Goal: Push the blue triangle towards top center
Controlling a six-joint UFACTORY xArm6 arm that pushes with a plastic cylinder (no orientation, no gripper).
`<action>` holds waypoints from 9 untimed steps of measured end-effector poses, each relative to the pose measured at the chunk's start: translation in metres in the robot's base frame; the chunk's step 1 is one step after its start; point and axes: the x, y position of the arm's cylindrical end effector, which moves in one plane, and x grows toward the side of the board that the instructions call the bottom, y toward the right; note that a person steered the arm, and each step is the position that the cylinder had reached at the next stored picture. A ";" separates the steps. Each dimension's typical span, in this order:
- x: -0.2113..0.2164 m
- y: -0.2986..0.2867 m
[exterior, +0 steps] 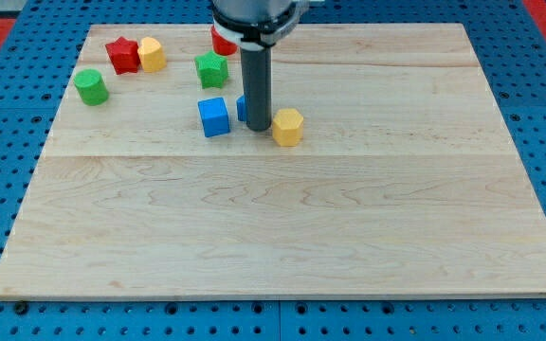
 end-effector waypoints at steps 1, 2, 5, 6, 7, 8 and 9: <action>-0.013 -0.006; -0.009 -0.008; -0.023 -0.012; -0.045 -0.004; -0.064 0.000; -0.100 0.000; -0.121 0.009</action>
